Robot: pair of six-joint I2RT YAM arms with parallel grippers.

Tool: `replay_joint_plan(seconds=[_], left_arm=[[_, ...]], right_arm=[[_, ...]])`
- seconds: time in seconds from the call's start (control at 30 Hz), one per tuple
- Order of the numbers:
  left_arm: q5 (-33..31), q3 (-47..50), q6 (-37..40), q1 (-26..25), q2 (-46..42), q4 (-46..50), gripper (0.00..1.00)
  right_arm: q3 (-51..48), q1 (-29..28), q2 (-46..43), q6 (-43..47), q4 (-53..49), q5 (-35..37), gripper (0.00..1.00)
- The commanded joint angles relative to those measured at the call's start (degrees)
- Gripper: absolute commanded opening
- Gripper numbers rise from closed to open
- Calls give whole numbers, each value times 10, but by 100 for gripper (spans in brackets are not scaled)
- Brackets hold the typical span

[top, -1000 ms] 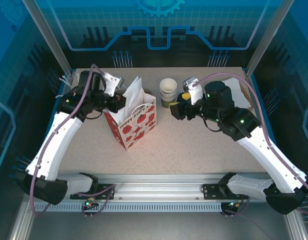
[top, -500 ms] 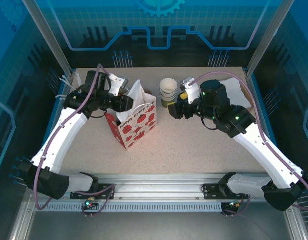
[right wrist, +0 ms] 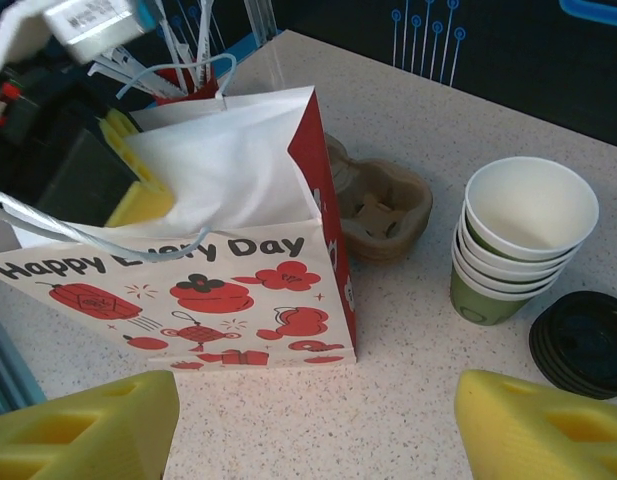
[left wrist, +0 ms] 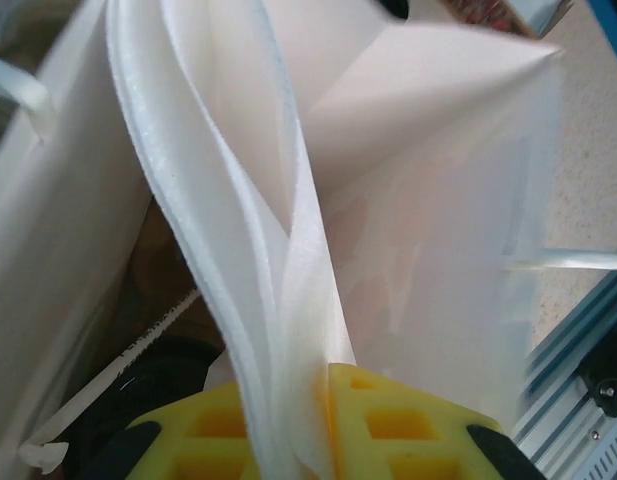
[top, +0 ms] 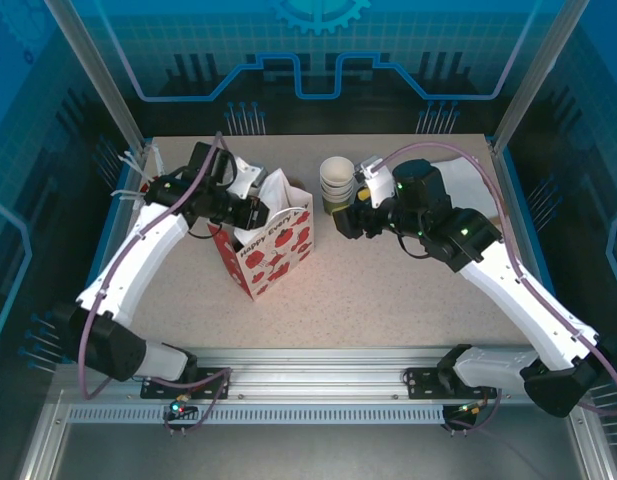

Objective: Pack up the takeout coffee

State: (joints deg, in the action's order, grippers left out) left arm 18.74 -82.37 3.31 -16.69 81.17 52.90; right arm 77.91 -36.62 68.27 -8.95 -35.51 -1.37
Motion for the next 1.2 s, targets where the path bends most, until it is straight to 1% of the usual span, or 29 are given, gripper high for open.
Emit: replay_joint_plan(seconds=[0.0, 0.1, 0.23, 0.43, 0.53, 0.67, 0.83, 1.0, 1.1, 1.17], left_arm=[[-24, -25, 25, -3, 10, 48, 16], [-32, -41, 28, -3, 9, 56, 21], [-22, -52, 16, -3, -12, 34, 41], [-37, -60, 10, 2, -43, 13, 54], [-44, -64, 11, 6, -52, 13, 58], [-46, -60, 11, 8, -60, 21, 54], [-51, -38, 14, 8, -55, 36, 45], [-47, -24, 13, 8, -43, 45, 27], [-31, -12, 5, 8, -36, 36, 22], [-26, -11, 1, 8, -23, 37, 21]], right_arm=[[-7, 7, 3, -5, 7, -9, 75], [-10, 8, 3, -5, 7, -9, 75], [-9, 8, 2, -6, 5, -8, 75], [-12, 8, -1, -4, 3, -6, 75], [-12, 9, -1, -3, 3, -5, 75], [-12, 10, 0, -3, 3, -4, 75], [-13, 10, 3, -4, 6, -5, 75], [-13, 10, 5, -6, 5, -8, 75], [-15, 10, 5, -6, 8, -8, 75], [-15, 10, 6, -7, 7, -11, 75]])
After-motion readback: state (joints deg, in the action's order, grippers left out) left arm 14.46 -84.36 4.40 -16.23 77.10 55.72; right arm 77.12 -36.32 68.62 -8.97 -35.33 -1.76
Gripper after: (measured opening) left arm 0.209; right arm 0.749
